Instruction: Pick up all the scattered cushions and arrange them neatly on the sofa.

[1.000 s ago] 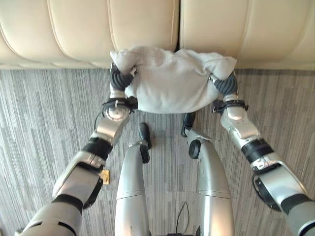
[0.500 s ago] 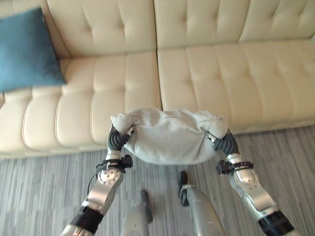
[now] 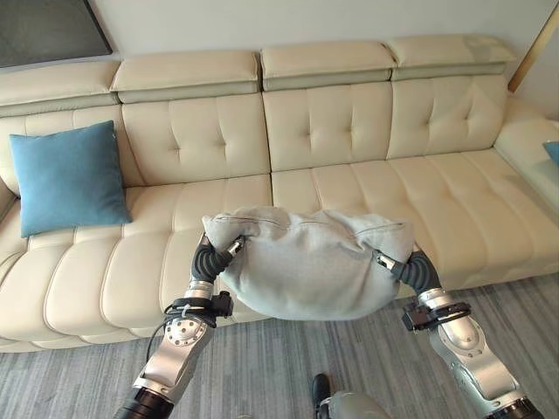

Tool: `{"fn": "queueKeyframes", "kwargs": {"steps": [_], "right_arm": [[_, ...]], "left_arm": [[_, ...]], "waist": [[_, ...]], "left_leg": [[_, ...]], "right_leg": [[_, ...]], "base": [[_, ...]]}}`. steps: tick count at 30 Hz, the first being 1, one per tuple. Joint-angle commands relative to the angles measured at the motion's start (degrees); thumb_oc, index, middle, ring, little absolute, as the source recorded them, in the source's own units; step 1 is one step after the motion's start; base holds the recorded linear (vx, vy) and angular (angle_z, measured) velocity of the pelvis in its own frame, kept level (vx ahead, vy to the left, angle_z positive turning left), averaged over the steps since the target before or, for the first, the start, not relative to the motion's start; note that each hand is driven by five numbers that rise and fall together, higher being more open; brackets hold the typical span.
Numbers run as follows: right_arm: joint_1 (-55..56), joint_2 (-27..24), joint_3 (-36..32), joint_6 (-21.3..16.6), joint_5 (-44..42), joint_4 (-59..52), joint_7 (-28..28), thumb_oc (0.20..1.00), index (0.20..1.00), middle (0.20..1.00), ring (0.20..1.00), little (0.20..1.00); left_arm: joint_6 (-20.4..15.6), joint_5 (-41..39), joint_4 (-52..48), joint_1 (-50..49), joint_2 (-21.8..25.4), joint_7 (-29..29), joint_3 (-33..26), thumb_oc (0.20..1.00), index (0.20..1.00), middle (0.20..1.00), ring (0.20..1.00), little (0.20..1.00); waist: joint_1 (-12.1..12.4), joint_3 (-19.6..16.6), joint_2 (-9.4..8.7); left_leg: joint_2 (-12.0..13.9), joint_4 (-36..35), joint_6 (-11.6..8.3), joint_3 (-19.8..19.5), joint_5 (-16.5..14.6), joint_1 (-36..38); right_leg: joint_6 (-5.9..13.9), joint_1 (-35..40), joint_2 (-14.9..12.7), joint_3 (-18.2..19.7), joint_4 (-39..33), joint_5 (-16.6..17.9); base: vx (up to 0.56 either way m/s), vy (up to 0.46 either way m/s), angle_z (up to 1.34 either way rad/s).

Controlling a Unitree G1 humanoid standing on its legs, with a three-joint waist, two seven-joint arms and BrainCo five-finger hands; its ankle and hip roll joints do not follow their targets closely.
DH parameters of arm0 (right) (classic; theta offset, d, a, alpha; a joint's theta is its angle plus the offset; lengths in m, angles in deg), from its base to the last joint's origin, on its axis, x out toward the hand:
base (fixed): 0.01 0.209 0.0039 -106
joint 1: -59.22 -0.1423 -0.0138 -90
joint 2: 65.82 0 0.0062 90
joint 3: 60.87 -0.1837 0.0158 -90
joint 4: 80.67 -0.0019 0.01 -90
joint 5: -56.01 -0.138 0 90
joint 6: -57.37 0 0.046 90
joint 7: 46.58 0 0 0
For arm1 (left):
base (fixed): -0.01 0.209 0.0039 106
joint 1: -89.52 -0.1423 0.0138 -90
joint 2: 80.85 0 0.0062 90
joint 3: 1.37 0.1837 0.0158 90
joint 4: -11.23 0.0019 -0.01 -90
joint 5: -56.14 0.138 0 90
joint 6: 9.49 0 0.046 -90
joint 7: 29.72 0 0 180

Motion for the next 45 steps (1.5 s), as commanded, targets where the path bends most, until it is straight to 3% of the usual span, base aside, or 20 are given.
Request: {"fn": "queueKeyframes", "kwargs": {"steps": [1, 2, 3, 6, 7, 11, 16, 18, 19, 22, 24, 29, 30, 31, 35, 40, 45], "right_arm": [[-4.7, 2.0, 1.4, -6.0, -2.2, -10.9, 3.5, 0.2, 0.2, 0.2, 0.2, 0.2], [-5.2, 2.3, 1.8, -5.8, -2.4, -10.5, 3.4, 0.2, 0.2, 0.2, 0.2, 0.2], [-5.2, 2.4, 1.8, -5.8, -2.4, -10.5, 3.4, 0.2, 0.2, 0.2, 0.2, 0.2], [-5.1, 2.5, 2.0, -5.6, -3.1, -10.4, 3.7, 0.2, 0.2, 0.2, 0.2, 0.2], [-4.9, 2.7, 1.9, -5.4, -3.1, -10.0, 3.3, 0.2, 0.2, 0.2, 0.2, 0.2], [-4.2, 2.5, 1.2, -5.2, -2.8, -9.8, 3.4, 0.2, 0.2, 0.2, 0.2, 0.2], [-3.0, 3.3, 0.9, -4.7, -3.3, -9.6, 4.2, 0.2, 0.2, 0.2, 0.2, 0.2], [-3.2, 4.3, 1.7, -4.5, -3.7, -9.7, 4.8, 0.2, 0.2, 0.2, 0.2, 0.2], [-3.3, 4.4, 1.7, -4.5, -3.7, -9.7, 4.8, 0.2, 0.2, 0.2, 0.2, 0.2], [-5.5, 5.5, 3.2, -4.3, -2.8, -8.8, 4.7, 0.2, 0.2, 0.2, 0.2, 0.2], [-7.5, 5.9, 4.0, -4.4, -1.2, -8.8, 4.7, 0.2, 0.2, 0.2, 0.2, 0.2], [-8.1, 6.2, 4.0, -4.3, -0.4, -8.8, 4.9, 0.2, 0.2, 0.2, 0.2, 0.2], [-8.5, 6.0, 3.8, -4.6, -0.7, -8.3, 5.1, 0.2, 0.2, 0.2, 0.2, 0.2], [-9.5, 6.1, 4.2, -4.8, -0.2, -6.9, 4.8, 0.2, 0.2, 0.2, 0.2, 0.2], [-9.0, 6.4, 3.7, -5.0, -0.9, -7.6, 5.6, 0.2, 0.2, 0.2, 0.2, 0.2], [-10.6, 6.8, 4.1, -5.5, -3.0, -7.8, 5.9, 0.2, 0.2, 0.2, 0.2, 0.2], [-15.6, 8.6, 5.4, -6.5, -5.2, -7.1, 4.3, 0.2, 0.2, 0.2, 0.2, 0.2]], "left_arm": [[-3.6, 0.4, -4.8, 3.5, -1.0, 3.5, 3.5, 0.2, 0.2, 0.2, 0.2, 0.2], [-3.4, 0.5, -5.0, 2.6, -1.1, 3.1, 2.8, 0.2, 0.2, 0.2, 0.2, 0.2], [-3.4, 0.5, -5.1, 2.6, -1.1, 3.0, 2.8, 0.2, 0.2, 0.2, 0.2, 0.2], [-3.3, 0.9, -5.4, 1.6, -1.0, 2.7, 1.6, 0.2, 0.2, 0.2, 0.2, 0.2], [-3.2, 1.0, -5.3, 1.4, -1.0, 2.4, 1.2, 0.2, 0.2, 0.2, 0.2, 0.2], [-3.0, 1.3, -5.1, 0.9, -1.3, 2.7, 1.0, 0.2, 0.2, 0.2, 0.2, 0.2], [-2.8, 0.9, -5.4, -1.0, -1.0, 3.8, 0.8, 0.2, 0.2, 0.2, 0.2, 0.2], [-3.0, 0.7, -5.7, -1.4, -0.3, 4.0, 0.5, 0.2, 0.2, 0.2, 0.2, 0.2], [-3.0, 0.7, -5.7, -1.4, -0.3, 4.0, 0.5, 0.2, 0.2, 0.2, 0.2, 0.2], [-3.3, 0.6, -5.6, -1.2, -0.1, 3.5, 0.1, 0.2, 0.2, 0.2, 0.2, 0.2], [-3.5, 1.1, -5.3, -0.5, 0.7, 3.3, -0.4, 0.2, 0.2, 0.2, 0.2, 0.2], [-3.5, 1.7, -4.9, 0.4, 0.7, 4.1, 0.0, 0.2, 0.2, 0.2, 0.2, 0.2], [-3.6, 2.0, -4.9, 0.7, 0.7, 4.7, 0.1, 0.2, 0.2, 0.2, 0.2, 0.2], [-3.6, 2.2, -3.8, 1.6, 0.0, 4.7, 0.4, 0.2, 0.2, 0.2, 0.2, 0.2], [-3.6, 2.8, -3.9, 0.6, -0.7, 5.4, 0.1, 0.2, 0.2, 0.2, 0.2, 0.2], [-3.8, 2.5, -5.8, -2.2, -1.4, 5.6, -1.7, 0.2, 0.2, 0.2, 0.2, 0.2], [-4.1, 2.2, -6.2, -0.8, -2.1, 3.3, -1.8, 0.2, 0.2, 0.2, 0.2, 0.2]], "waist": [[-0.4, 0.5, -1.91], [0.7, 0.4, -2.32], [0.7, 0.4, -2.39], [2.5, 0.6, -2.42], [3.3, 1.0, -2.27], [3.8, 1.0, -2.14], [4.1, -0.8, -2.28], [4.7, -1.5, -3.4], [4.7, -1.6, -3.45], [5.5, -1.5, -3.14], [5.2, -0.8, -2.06], [4.5, -0.5, -1.11], [3.9, 0.0, -0.23], [3.2, 0.9, -0.08], [3.3, 0.8, -0.94], [4.4, -1.6, -0.63], [5.3, -2.0, -0.17]], "left_leg": [[-0.8, -1.2, 0.1, -0.3, 3.9, -2.7], [-2.7, -3.9, 0.93, -1.8, 2.0, -6.2], [-2.9, -4.0, 0.99, -1.7, 2.0, -6.2], [-4.0, -10.2, 0.5, -3.4, 6.0, -9.6], [-3.9, -11.8, -0.06, -3.4, 9.4, -12.1], [-3.4, -13.9, -0.21, -0.5, 11.5, -13.0], [-4.0, -15.0, 1.41, 1.1, 10.4, -9.8], [-5.3, -12.2, 3.15, 2.5, 7.0, -9.7], [-5.3, -12.1, 3.18, 2.5, 6.9, -9.7], [-6.6, -12.1, 5.06, 3.6, 4.4, -8.1], [-7.4, -13.2, 6.69, 3.8, 3.0, -5.2], [-8.8, -14.9, 7.07, 2.3, 2.3, -2.8], [-9.1, -16.0, 6.92, 1.3, 1.8, -1.4], [-9.4, -16.1, 6.41, 0.1, 0.9, 0.2], [-10.0, -14.4, 5.95, -1.3, -0.2, 1.2], [-9.9, -16.2, 4.9, -2.0, 0.1, 3.4], [-9.7, -18.1, 4.3, -3.0, 0.6, 4.5]], "right_leg": [[5.45, 6.7, -2.2, 1.6, -2.5, -3.8], [5.82, 6.7, -2.3, 2.1, -2.8, -3.8], [5.89, 6.6, -2.5, 2.1, -2.8, -3.9], [6.42, 7.9, -1.6, 3.1, -3.1, -4.6], [6.28, 9.1, -0.6, 3.6, -3.1, -5.2], [6.25, 11.2, -0.1, 3.9, -3.4, -6.2], [7.08, 13.8, -1.0, 5.3, -2.7, -8.1], [8.63, 14.0, -3.4, 5.8, -0.9, -8.1], [8.67, 14.0, -3.5, 5.9, -0.9, -8.1], [11.37, 10.7, -5.7, 6.2, 5.7, -5.1], [14.28, 5.5, -7.0, 6.7, 15.6, 0.8], [12.95, 2.3, -7.3, 5.7, 13.6, -0.7], [11.76, -0.5, -6.7, 5.2, 11.1, -2.3], [11.63, -3.6, -7.6, 4.3, 6.7, -0.7], [11.4, -1.0, -8.0, 4.0, 3.7, 0.1], [10.51, 5.0, -6.8, 1.7, -3.6, 0.6], [9.95, 7.5, -6.1, 0.4, -6.3, 0.4]], "base": [[0.07, 0.001, 0.17], [0.08, 0.001, -0.02], [0.1, 0.023, -0.11], [0.15, 0.03, -0.27], [0.15, 0.022, -0.26], [0.19, 0.067, -0.22], [0.25, 0.146, -0.31], [0.3, 0.229, -0.32], [0.17, 0.176, -0.22], [0.09, 0.17, -0.11], [0.11, 0.169, -0.33], [0.09, 0.054, 0.05], [0.14, -0.072, 0.13], [0.17, -0.108, 0.2], [0.11, -0.115, 0.45], [0.13, -0.104, 0.2], [0.09, -0.046, 0.08]]}}
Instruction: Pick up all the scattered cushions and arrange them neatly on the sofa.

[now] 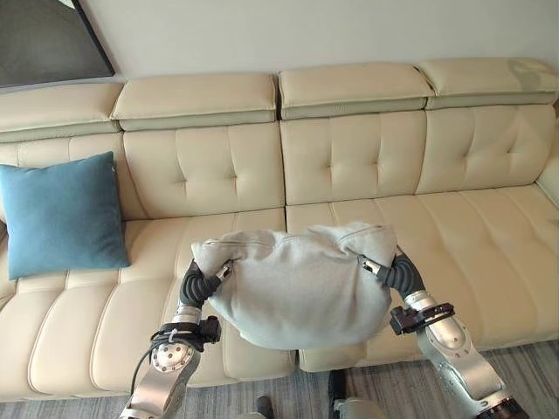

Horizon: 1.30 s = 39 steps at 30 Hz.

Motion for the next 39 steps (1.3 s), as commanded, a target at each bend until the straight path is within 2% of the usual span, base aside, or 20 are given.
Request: {"fn": "queueKeyframes", "kwargs": {"steps": [1, 5, 7, 8, 9, 10, 11, 13, 14, 16, 22, 23, 24, 25, 29, 32, 34, 35, 36, 39], "right_arm": [[-12.3, 5.9, 3.6, -9.5, -4.6, -7.2, 0.6, 0.2, 0.2, 0.2, 0.2, 0.2], [-19.7, 7.2, 5.5, -10.1, -2.9, -3.5, -2.5, 0.2, 0.2, 0.2, 0.2, 0.2], [-24.2, 7.1, 6.3, -9.7, 2.1, -0.7, -5.8, 0.2, 0.2, 0.2, 0.2, 0.2], [-30.2, 7.3, 7.3, -9.3, 7.8, 2.9, -9.7, 0.2, 0.2, 0.2, 0.2, 0.2], [-30.6, 7.3, 7.3, -9.4, 7.9, 3.2, -9.8, 0.2, 0.2, 0.2, 0.2, 0.2], [-38.4, 7.1, 9.5, -8.9, 11.4, 9.8, -13.2, 0.2, 0.2, 0.2, 0.2, 0.2], [-42.4, 7.1, 9.9, -8.4, 12.1, 13.1, -14.7, 0.2, 0.2, 0.2, 0.2, 0.2], [-46.2, 7.2, 10.4, -7.8, 12.9, 16.2, -15.5, 0.2, 0.2, 0.2, 0.2, 0.2], [-52.8, 6.9, 11.8, -7.3, 14.4, 21.9, -16.9, 0.2, 0.2, 0.2, 0.2, 0.2], [-55.5, 6.7, 12.5, -7.2, 14.5, 24.7, -17.7, 0.2, 0.2, 0.2, 0.2, 0.2], [-71.6, 5.1, 16.5, -6.7, 18.1, 39.8, -22.8, 0.2, 0.2, 0.2, 0.2, 0.2], [-71.7, 5.1, 16.5, -6.7, 18.1, 39.9, -22.8, 0.2, 0.2, 0.2, 0.2, 0.2], [-73.5, 5.3, 17.1, -6.4, 17.9, 42.3, -23.3, 0.507, 0.507, 0.507, 0.507, 0.507], [-75.1, 5.1, 17.7, -6.0, 17.2, 44.3, -23.2, 1.0, 1.0, 1.0, 1.0, 1.0], [-80.0, 2.8, 18.8, -5.0, 12.8, 51.9, -22.4, 1.0, 1.0, 1.0, 1.0, 1.0], [-80.8, 0.8, 17.7, -4.7, 10.2, 53.2, -22.4, 1.0, 1.0, 1.0, 1.0, 1.0], [-81.1, -2.6, 15.4, -5.3, 6.5, 53.7, -22.9, 1.0, 1.0, 1.0, 1.0, 1.0], [-81.1, -2.6, 15.3, -5.3, 6.5, 53.7, -22.9, 1.0, 1.0, 1.0, 1.0, 1.0], [-80.9, -5.0, 13.0, -6.1, 3.5, 53.9, -23.3, 1.0, 1.0, 1.0, 1.0, 1.0], [-80.0, -8.5, 11.1, -6.4, -1.5, 54.1, -22.4, 1.0, 1.0, 1.0, 1.0, 1.0]], "left_arm": [[-5.7, 3.0, -6.0, 8.6, 0.0, -0.6, 3.5, 0.2, 0.2, 0.2, 0.2, 0.2], [-6.3, 4.7, -3.9, 14.9, -0.1, -4.4, 4.2, 0.2, 0.2, 0.2, 0.2, 0.2], [-6.6, 5.9, -1.6, 19.5, -0.3, -7.0, 4.9, 0.2, 0.2, 0.2, 0.2, 0.2], [-6.5, 8.5, 2.1, 26.2, -0.4, -10.9, 6.1, 0.2, 0.2, 0.2, 0.2, 0.2], [-6.6, 8.6, 2.4, 26.6, -0.5, -11.0, 6.2, 0.2, 0.2, 0.2, 0.2, 0.2], [-6.5, 10.9, 7.8, 35.5, 0.6, -14.9, 8.1, 0.2, 0.2, 0.2, 0.2, 0.2], [-6.3, 12.0, 10.1, 39.6, 1.3, -16.4, 8.7, 0.2, 0.2, 0.2, 0.2, 0.2], [-6.2, 12.6, 12.6, 43.7, 1.6, -17.6, 9.3, 0.2, 0.2, 0.2, 0.2, 0.2], [-6.2, 13.2, 17.7, 50.9, 1.9, -20.0, 10.9, 0.2, 0.2, 0.2, 0.2, 0.2], [-6.4, 13.1, 20.0, 53.9, 2.0, -20.5, 11.5, 0.2, 0.2, 0.2, 0.2, 0.2], [-5.6, 15.5, 36.5, 71.2, 3.9, -26.2, 14.9, 0.2, 0.2, 0.2, 0.2, 0.2], [-5.7, 15.5, 36.5, 71.4, 3.9, -26.2, 14.9, 0.2, 0.2, 0.2, 0.2, 0.2], [-5.8, 14.3, 38.7, 73.1, 3.9, -26.3, 15.1, 0.796, 0.796, 0.796, 0.796, 0.796], [-5.9, 12.7, 40.7, 74.6, 3.9, -25.9, 15.3, 1.0, 1.0, 1.0, 1.0, 1.0], [-5.9, 6.6, 48.9, 81.3, 4.7, -22.8, 16.8, 1.0, 1.0, 1.0, 1.0, 1.0], [-5.9, 4.4, 50.0, 82.5, 6.3, -21.0, 16.8, 1.0, 1.0, 1.0, 1.0, 1.0], [-6.0, 2.9, 50.8, 82.9, 10.2, -19.3, 16.9, 1.0, 1.0, 1.0, 1.0, 1.0], [-6.0, 2.9, 50.9, 82.9, 10.2, -19.3, 16.9, 1.0, 1.0, 1.0, 1.0, 1.0], [-6.3, 0.5, 51.5, 82.5, 13.1, -18.3, 15.8, 1.0, 1.0, 1.0, 1.0, 1.0], [-6.9, -6.8, 51.9, 80.4, 16.6, -15.3, 12.9, 1.0, 1.0, 1.0, 1.0, 1.0]], "waist": [[0.5, -2.8, -1.31], [1.0, -2.3, -1.26], [1.1, -1.6, -1.22], [1.3, -0.2, -1.13], [1.3, -0.2, -1.12], [1.6, 2.0, -1.12], [1.9, 3.0, -1.12], [2.3, 3.3, -1.09], [2.7, 4.0, -1.16], [2.8, 4.2, -1.13], [3.8, 7.0, -0.96], [3.7, 6.9, -0.97], [3.8, 7.4, -0.82], [3.8, 7.6, -0.77], [3.6, 9.2, -0.32], [3.5, 9.8, -0.05], [3.3, 9.9, 0.05], [3.3, 10.0, 0.03], [3.4, 9.8, 0.06], [3.2, 9.6, 0.04]], "left_leg": [[-1.9, 2.5, -0.69, -0.6, -2.9, -1.7], [-1.6, 1.2, -1.0, -0.8, -2.2, -2.7], [-1.6, 1.1, -1.08, -1.0, -1.9, -4.0], [-1.4, 1.3, -1.1, -1.3, -1.4, -6.3], [-1.4, 1.5, -1.09, -1.3, -1.5, -6.6], [-1.3, 2.0, -1.18, -1.8, -0.8, -10.0], [-1.3, 2.5, -1.26, -2.1, -0.4, -12.2], [-1.3, 2.9, -1.38, -2.2, 0.0, -14.0], [-1.2, 3.2, -1.58, -2.4, 0.7, -16.8], [-1.2, 3.2, -1.66, -2.5, 1.0, -17.9], [-1.4, 2.6, -2.46, -3.7, 3.1, -24.2], [-1.4, 2.6, -2.43, -3.7, 3.3, -24.5], [-1.3, 2.4, -2.53, -3.9, 3.4, -25.1], [-1.4, 2.3, -2.57, -4.1, 3.7, -25.8], [-1.5, 2.0, -2.84, -5.2, 4.8, -28.0], [-1.6, 1.6, -2.92, -5.6, 5.1, -28.2], [-1.8, 1.1, -3.03, -5.9, 5.2, -28.1], [-1.8, 1.1, -3.03, -6.0, 5.2, -28.1], [-1.9, 0.7, -3.08, -6.1, 5.1, -27.8], [-2.0, 0.1, -3.09, -6.1, 5.0, -27.0]], "right_leg": [[5.05, 6.3, -2.8, -1.7, 3.5, -10.5], [4.97, 5.3, -2.7, -2.0, 2.9, -10.2], [4.9, 3.9, -2.8, -1.9, 3.1, -10.0], [4.87, 1.5, -2.8, -1.7, 3.7, -9.8], [4.86, 1.1, -2.9, -1.7, 3.8, -9.8], [4.95, -2.3, -3.0, -1.3, 4.9, -9.3], [5.01, -4.4, -3.1, -1.1, 5.6, -9.0], [5.11, -6.3, -3.3, -0.9, 6.3, -8.8], [5.26, -9.2, -3.6, -0.7, 7.1, -8.4], [5.3, -10.2, -3.7, -0.5, 7.3, -8.3], [5.94, -17.2, -4.3, -0.2, 8.8, -7.7], [5.92, -17.5, -4.3, -0.2, 8.7, -7.5], [6.07, -18.3, -4.3, -0.2, 9.1, -7.7], [6.05, -18.9, -4.4, -0.2, 9.3, -7.6], [6.03, -21.3, -4.5, -0.8, 10.4, -7.8], [6.06, -21.9, -4.5, -1.1, 11.2, -8.1], [6.19, -21.9, -4.6, -1.2, 11.2, -8.2], [6.19, -21.8, -4.6, -1.2, 11.2, -8.2], [6.35, -21.4, -4.5, -1.1, 10.8, -8.1], [6.52, -20.8, -4.4, -0.9, 10.2, -7.9]], "base": [[0.07, -0.024, 0.15], [0.01, -0.006, 0.07], [-0.11, 0.008, 0.04], [-0.12, 0.009, 0.02], [-0.26, 0.008, 0.02], [-0.25, 0.008, 0.02], [-0.25, 0.009, 0.01], [-0.11, 0.015, 0.11], [-0.09, 0.018, 0.18], [-0.04, 0.016, 0.07], [-0.06, 0.004, 0.02], [-0.03, 0.0, 0.07], [-0.02, 0.0, 0.06], [-0.03, -0.01, 0.06], [-0.03, -0.02, 0.11], [-0.01, -0.012, 0.19], [0.0, -0.014, 0.12], [0.02, -0.009, 0.1], [0.03, 0.004, 0.1], [0.02, 0.003, 0.03]]}}
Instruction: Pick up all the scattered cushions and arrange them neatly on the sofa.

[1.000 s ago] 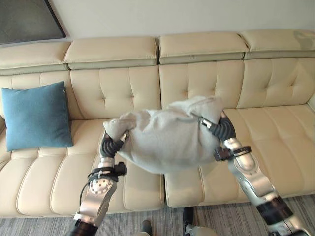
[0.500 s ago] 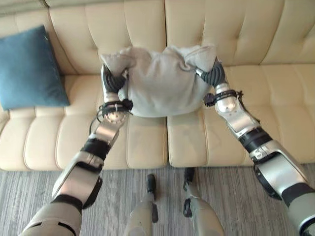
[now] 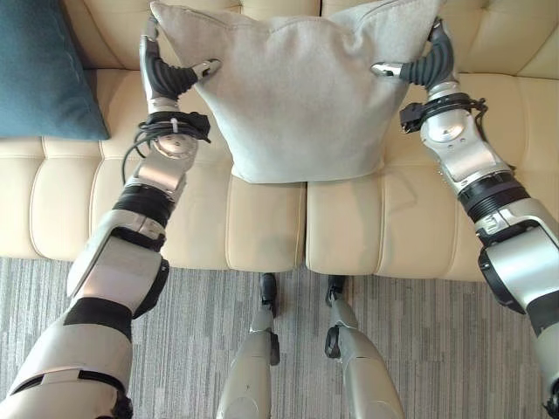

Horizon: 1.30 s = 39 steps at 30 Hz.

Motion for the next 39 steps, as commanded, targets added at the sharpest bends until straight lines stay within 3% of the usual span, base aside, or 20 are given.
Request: {"fn": "queueKeyframes", "kwargs": {"steps": [1, 4, 10, 12, 14, 16, 18, 19, 21, 25, 26, 32, 34, 39], "right_arm": [[-6.3, -1.7, -0.3, -4.8, -7.5, -0.4, -0.4, 1.0, 1.0, 1.0, 1.0, 1.0], [-4.5, -4.0, -2.4, -5.6, -11.4, -0.9, 0.8, 1.0, 1.0, 1.0, 1.0, 1.0], [1.1, -6.5, -6.7, -7.3, -14.7, -3.2, 1.6, 1.0, 1.0, 1.0, 1.0, 1.0], [8.9, -7.9, -9.6, -7.7, -14.4, -9.5, 3.3, 1.0, 1.0, 1.0, 1.0, 1.0], [24.0, -8.2, -14.5, -7.7, -11.3, -19.7, 6.5, 1.0, 1.0, 1.0, 1.0, 1.0], [30.4, -7.5, -16.6, -7.7, -10.4, -23.0, 8.0, 1.0, 1.0, 1.0, 1.0, 1.0], [46.3, -4.1, -20.6, -7.5, -6.5, -29.3, 12.2, 1.0, 1.0, 1.0, 1.0, 1.0], [46.4, -4.1, -20.6, -7.4, -6.5, -29.5, 12.2, 1.0, 1.0, 1.0, 1.0, 1.0], [57.0, -2.9, -22.6, -6.7, -1.6, -34.1, 15.8, 1.0, 1.0, 1.0, 1.0, 1.0], [67.3, -0.4, -23.3, -6.2, 4.7, -35.7, 19.0, 1.0, 1.0, 1.0, 1.0, 1.0], [75.1, 1.7, -22.7, -5.2, 9.1, -33.9, 21.9, 1.0, 1.0, 1.0, 1.0, 1.0], [82.5, 5.1, -22.6, -3.6, 13.2, -27.2, 23.2, 1.0, 1.0, 1.0, 1.0, 1.0], [83.9, 6.5, -22.8, -2.6, 13.7, -23.4, 22.9, 1.0, 1.0, 1.0, 1.0, 1.0], [83.4, 8.2, -23.3, -2.1, 12.3, -20.1, 21.8, 1.0, 1.0, 1.0, 1.0, 1.0]], "left_arm": [[-4.4, -10.1, -0.5, 3.0, 2.3, 3.7, -0.7, 1.0, 1.0, 1.0, 1.0, 1.0], [-4.4, -14.2, 0.4, 0.1, 5.2, 7.1, -2.7, 1.0, 1.0, 1.0, 1.0, 1.0], [-5.4, -17.3, -3.1, -7.5, 5.3, 9.0, -7.4, 1.0, 1.0, 1.0, 1.0, 1.0], [-6.9, -15.4, -12.9, -15.7, 3.7, 9.5, -9.6, 1.0, 1.0, 1.0, 1.0, 1.0], [-6.7, -11.3, -24.7, -30.1, 0.8, 11.6, -12.4, 1.0, 1.0, 1.0, 1.0, 1.0], [-6.0, -9.7, -27.5, -35.9, -0.9, 13.3, -12.6, 1.0, 1.0, 1.0, 1.0, 1.0], [-4.5, -6.6, -32.7, -50.1, -4.5, 17.8, -14.1, 1.0, 1.0, 1.0, 1.0, 1.0], [-4.5, -6.6, -32.8, -50.2, -4.4, 17.8, -14.1, 1.0, 1.0, 1.0, 1.0, 1.0], [-3.0, -3.0, -35.4, -60.0, -5.1, 21.9, -16.2, 1.0, 1.0, 1.0, 1.0, 1.0], [-1.5, 1.3, -33.5, -68.8, -7.1, 24.8, -18.1, 1.0, 1.0, 1.0, 1.0, 1.0], [-0.5, 6.0, -30.1, -74.8, -8.8, 26.1, -18.6, 1.0, 1.0, 1.0, 1.0, 1.0], [1.1, 14.0, -22.1, -78.6, -11.8, 25.7, -17.9, 1.0, 1.0, 1.0, 1.0, 1.0], [1.6, 12.3, -18.4, -79.4, -14.3, 25.9, -18.3, 1.0, 1.0, 1.0, 1.0, 1.0], [1.7, 10.9, -15.5, -78.9, -15.4, 25.3, -18.6, 1.0, 1.0, 1.0, 1.0, 1.0]], "waist": [[0.8, -0.7, 0.52], [0.5, -0.9, 0.58], [0.2, -1.4, 0.49], [-0.2, -1.3, 0.27], [-0.6, -1.9, -0.14], [-0.8, -2.5, -0.38], [-1.4, -3.4, -0.89], [-1.4, -3.5, -0.91], [-2.0, -4.3, -1.03], [-2.8, -5.5, -1.41], [-3.7, -7.4, -1.34], [-4.8, -10.4, -0.85], [-5.3, -11.0, -0.8], [-5.5, -9.7, -0.91]], "left_leg": [[-0.6, -1.0, -2.39, -0.1, -1.8, 2.1], [-0.6, -1.0, -2.31, 0.3, -2.1, 2.8], [-0.6, -0.7, -2.29, 0.8, -2.3, 3.3], [-0.6, -0.8, -2.28, 0.9, -2.7, 4.2], [-0.7, -0.8, -2.12, 1.2, -3.0, 5.5], [-0.6, -0.8, -1.97, 1.5, -3.0, 6.1], [-0.7, -0.8, -1.47, 2.1, -4.2, 9.0], [-0.7, -0.9, -1.45, 2.1, -4.0, 8.8], [-0.8, -0.9, -1.03, 2.8, -5.1, 11.2], [-1.0, -0.3, -0.33, 3.6, -6.6, 14.6], [-1.2, -0.1, -0.06, 4.4, -7.0, 17.4], [-1.7, -1.1, 0.11, 4.8, -7.7, 22.2], [-2.1, -2.4, 0.5, 5.4, -7.9, 24.8], [-2.5, -3.7, 1.31, 6.8, -7.9, 26.0]], "right_leg": [[9.19, 4.4, -2.7, 1.7, 11.2, -16.4], [9.21, 4.7, -2.5, 2.2, 11.0, -16.2], [9.16, 5.3, -2.6, 2.8, 10.4, -15.5], [9.09, 6.2, -2.5, 3.0, 10.1, -15.8], [9.01, 7.8, -2.5, 3.0, 9.5, -15.7], [9.0, 8.4, -2.6, 3.0, 9.2, -15.4], [9.16, 11.2, -2.9, 3.0, 9.0, -15.6], [9.15, 11.1, -2.9, 3.0, 8.8, -15.4], [9.44, 13.4, -3.0, 3.1, 8.5, -15.7], [9.81, 16.8, -3.0, 3.4, 8.1, -15.9], [10.1, 19.3, -2.7, 3.6, 7.6, -15.7], [10.55, 23.4, -2.9, 3.2, 7.2, -16.0], [10.9, 24.3, -2.8, 3.6, 7.8, -15.9], [11.78, 22.9, -3.1, 4.7, 9.7, -14.7]], "base": [[0.0, 0.0, 0.0], [0.01, 0.01, -0.01], [0.0, 0.018, -0.05], [0.0, 0.0, 0.0], [0.0, 0.0, 0.0], [0.03, 0.014, -0.09], [0.07, 0.016, -0.19], [0.07, 0.031, -0.16], [0.07, 0.046, -0.11], [0.06, 0.046, -0.16], [0.06, 0.052, -0.18], [0.03, 0.064, -0.07], [-0.01, 0.101, -0.07], [-0.11, 0.077, -0.29]]}}
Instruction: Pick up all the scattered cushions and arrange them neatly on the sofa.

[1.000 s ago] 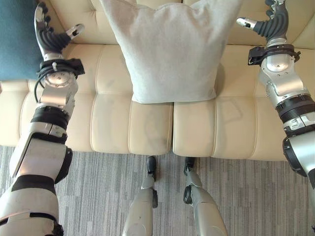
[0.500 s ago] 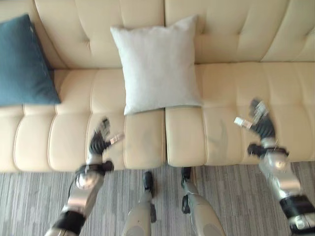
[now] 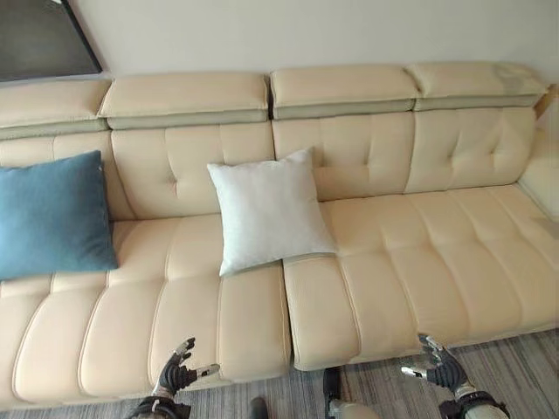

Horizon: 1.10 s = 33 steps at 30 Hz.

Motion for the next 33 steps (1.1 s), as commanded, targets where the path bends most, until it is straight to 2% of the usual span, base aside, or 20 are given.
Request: {"fn": "queueKeyframes", "kwargs": {"steps": [1, 2, 4, 6, 8, 9, 10, 11, 12, 13, 14, 15, 18, 19, 21, 26, 29, 31, 33], "right_arm": [[-6.2, -0.9, 0.1, -1.0, -1.1, -3.2, -0.8, 1.0, 1.0, 1.0, 1.0, 1.0], [-6.2, -0.9, 0.1, -1.0, -1.1, -3.2, -0.8, 1.0, 1.0, 1.0, 1.0, 1.0], [-6.8, -0.2, 0.8, -0.9, -1.6, -2.5, -1.1, 1.0, 1.0, 1.0, 1.0, 1.0], [-7.0, 0.3, 1.7, -0.9, -1.9, -1.8, -0.9, 1.0, 1.0, 1.0, 1.0, 1.0], [-7.4, 0.8, 2.4, -0.9, -1.8, -0.7, -0.8, 1.0, 1.0, 1.0, 1.0, 1.0], [-7.6, 1.0, 2.6, -0.8, -1.8, -0.1, -0.9, 1.0, 1.0, 1.0, 1.0, 1.0], [-7.7, 0.9, 3.0, -0.8, -1.8, -0.5, -1.3, 1.0, 1.0, 1.0, 1.0, 1.0], [-7.6, 0.4, 3.1, -0.9, -2.0, -1.5, -1.5, 1.0, 1.0, 1.0, 1.0, 1.0], [-7.6, -0.8, 3.2, -1.2, -2.4, -1.9, -1.5, 1.0, 1.0, 1.0, 1.0, 1.0], [-8.2, -1.8, 3.2, -1.1, -2.4, -1.7, -1.8, 1.0, 1.0, 1.0, 1.0, 1.0], [-8.2, -1.8, 3.2, -1.1, -2.4, -1.7, -1.8, 1.0, 1.0, 1.0, 1.0, 1.0], [-8.2, -2.2, 3.0, -1.0, -2.3, -1.9, -1.9, 1.0, 1.0, 1.0, 1.0, 1.0], [-7.5, -2.6, 2.5, -1.1, -2.8, -3.0, -1.5, 1.0, 1.0, 1.0, 1.0, 1.0], [-7.3, -2.5, 2.4, -1.0, -2.9, -3.4, -1.2, 1.0, 1.0, 1.0, 1.0, 1.0], [-6.8, -2.1, 2.0, -1.1, -3.2, -2.9, -0.9, 1.0, 1.0, 1.0, 1.0, 1.0], [-5.7, -0.9, 1.1, -0.5, -4.4, -2.5, -0.9, 1.0, 1.0, 1.0, 1.0, 1.0], [-7.0, 1.1, 0.5, -0.2, -7.8, -2.6, -0.7, 1.0, 1.0, 1.0, 1.0, 1.0], [-7.7, 1.5, 0.4, -0.2, -8.1, -2.4, -1.0, 1.0, 1.0, 1.0, 1.0, 1.0], [-9.8, 3.0, 1.0, -0.3, -8.9, -1.9, -1.9, 1.0, 1.0, 1.0, 1.0, 1.0]], "left_arm": [[-1.1, -0.6, -1.7, 4.3, 1.6, -1.1, -1.5, 1.0, 1.0, 1.0, 1.0, 1.0], [-1.1, -0.6, -1.7, 4.3, 1.6, -1.1, -1.5, 1.0, 1.0, 1.0, 1.0, 1.0], [-1.0, -0.8, -2.7, 5.0, 2.1, -1.1, -1.2, 1.0, 1.0, 1.0, 1.0, 1.0], [-1.0, -2.0, -3.4, 5.5, 2.1, -0.9, -1.3, 1.0, 1.0, 1.0, 1.0, 1.0], [-1.0, -4.0, -2.9, 5.9, 1.7, -1.2, -1.7, 1.0, 1.0, 1.0, 1.0, 1.0], [-1.0, -4.3, -2.7, 6.1, 1.7, -1.3, -1.8, 1.0, 1.0, 1.0, 1.0, 1.0], [-0.9, -4.6, -2.7, 6.2, 1.4, -1.4, -1.4, 1.0, 1.0, 1.0, 1.0, 1.0], [-1.1, -4.7, -2.9, 6.1, 1.1, -1.2, -1.1, 1.0, 1.0, 1.0, 1.0, 1.0], [-1.1, -4.8, -3.6, 6.0, 0.5, -1.2, -0.6, 1.0, 1.0, 1.0, 1.0, 1.0], [-1.2, -5.1, -4.0, 6.9, 0.1, -0.9, 0.1, 1.0, 1.0, 1.0, 1.0, 1.0], [-1.2, -5.1, -3.9, 7.0, 0.1, -0.9, 0.1, 1.0, 1.0, 1.0, 1.0, 1.0], [-1.1, -4.8, -4.0, 7.1, -0.2, -0.7, 0.5, 1.0, 1.0, 1.0, 1.0, 1.0], [-1.1, -4.5, -4.3, 6.4, -0.8, 0.0, 1.1, 1.0, 1.0, 1.0, 1.0, 1.0], [-1.1, -4.7, -3.7, 6.0, -1.5, -0.1, 1.2, 1.0, 1.0, 1.0, 1.0, 1.0], [-1.1, -4.6, -3.8, 5.8, -1.8, -0.2, 1.7, 1.0, 1.0, 1.0, 1.0, 1.0], [-0.7, -4.1, -4.9, 5.1, -0.9, 0.6, 2.1, 1.0, 1.0, 1.0, 1.0, 1.0], [-0.7, -2.9, -5.1, 5.7, -0.5, 0.3, 2.4, 1.0, 1.0, 1.0, 1.0, 1.0], [-0.8, -2.7, -5.1, 5.9, -0.5, 0.2, 2.6, 1.0, 1.0, 1.0, 1.0, 1.0], [-0.7, -2.6, -5.8, 6.8, -0.6, 0.0, 3.7, 1.0, 1.0, 1.0, 1.0, 1.0]], "waist": [[0.3, 5.6, 1.41], [0.4, 5.7, 1.37], [0.7, 6.9, 1.63], [1.2, 6.6, 1.99], [2.1, 5.7, 2.04], [2.5, 5.4, 1.6], [3.8, 5.0, 0.33], [4.1, 4.4, -0.26], [4.4, 5.3, -0.08], [4.4, 6.5, 0.13], [4.3, 6.5, 0.19], [4.0, 6.7, 0.03], [2.8, 6.3, -0.77], [2.4, 5.9, -0.67], [1.6, 4.7, -0.07], [0.7, 3.2, 0.08], [-0.1, 3.4, 0.19], [-0.1, 3.6, 0.25], [-0.5, 4.5, 0.45]], "left_leg": [[0.9, 0.5, -1.08, -0.7, -2.6, -0.2], [0.8, 0.5, -1.07, -0.7, -2.6, -0.2], [1.9, 1.0, -0.91, -1.0, -1.4, -1.4], [2.7, 1.3, -0.89, -1.1, -0.2, -2.6], [3.3, 1.4, -1.22, -1.3, 0.9, -3.9], [3.1, 1.5, -1.35, -1.4, 1.1, -4.5], [3.4, 2.2, -2.5, -1.5, 3.1, -7.4], [3.8, 3.3, -3.55, -1.4, 4.3, -10.4], [4.6, 5.5, -4.85, -2.3, 5.7, -12.7], [4.5, 8.3, -5.76, -3.8, 5.5, -14.9], [4.6, 8.5, -5.76, -3.9, 5.4, -15.1], [3.9, 9.8, -5.25, -4.3, 4.0, -15.0], [2.3, 14.5, -3.81, -5.2, -2.3, -12.6], [1.1, 14.6, -3.65, -7.7, -4.5, -10.4], [0.6, 11.5, -3.22, -9.2, -4.5, -7.8], [0.5, 7.5, -2.2, -6.7, -4.6, -3.8], [0.1, 6.9, -1.11, -3.6, -5.7, -2.4], [0.2, 7.0, -0.83, -2.6, -6.1, -2.1], [0.8, 7.5, -0.27, 0.3, -6.8, -1.4]], "right_leg": [[5.16, 0.6, -1.1, 0.1, 14.9, -5.3], [5.17, 0.5, -1.1, 0.1, 15.0, -5.3], [4.97, -0.1, -0.4, -0.3, 20.4, -7.7], [4.08, 0.7, 0.9, -0.7, 25.1, -10.2], [3.51, 1.8, 2.4, -0.9, 28.3, -11.1], [3.19, 2.8, 2.5, -1.2, 27.1, -12.0], [1.31, 7.2, 3.7, -1.9, 20.2, -14.8], [-0.16, 9.6, 5.3, 0.0, 11.5, -15.8], [-1.01, 10.0, 6.1, 0.2, 9.0, -15.3], [-1.41, 8.9, 6.0, -0.4, 8.5, -14.5], [-1.42, 8.9, 6.0, -0.5, 8.5, -14.5], [-1.36, 8.3, 5.6, -1.1, 8.1, -13.8], [-1.18, 7.4, 3.9, -1.2, 8.1, -12.4], [-1.14, 7.1, 4.2, -0.1, 8.4, -12.2], [-1.0, 6.8, 4.6, 0.4, 9.0, -12.1], [0.0, 7.2, 4.2, 1.8, 9.5, -11.6], [1.09, 5.6, 4.3, 5.3, 11.2, -10.3], [1.35, 4.8, 4.4, 6.1, 12.1, -10.1], [2.19, 2.5, 4.4, 7.5, 14.5, -9.2]], "base": [[-0.17, 0.016, -0.57], [-0.27, 0.006, -0.51], [-0.23, -0.021, -0.27], [-0.22, -0.047, 0.03], [-0.17, -0.099, 0.25], [-0.24, -0.246, 0.07], [-0.29, -0.321, 0.04], [-0.42, -0.379, 0.1], [-0.46, -0.254, 0.17], [-0.35, -0.136, 0.1], [-0.28, -0.05, -0.01], [-0.15, -0.012, 0.0], [-0.13, 0.008, 0.13], [-0.02, 0.057, 0.06], [0.08, 0.089, -0.29], [0.08, 0.109, -0.27], [0.01, 0.121, -0.56], [-0.03, 0.078, -0.87], [-0.06, 0.056, -0.92]]}}
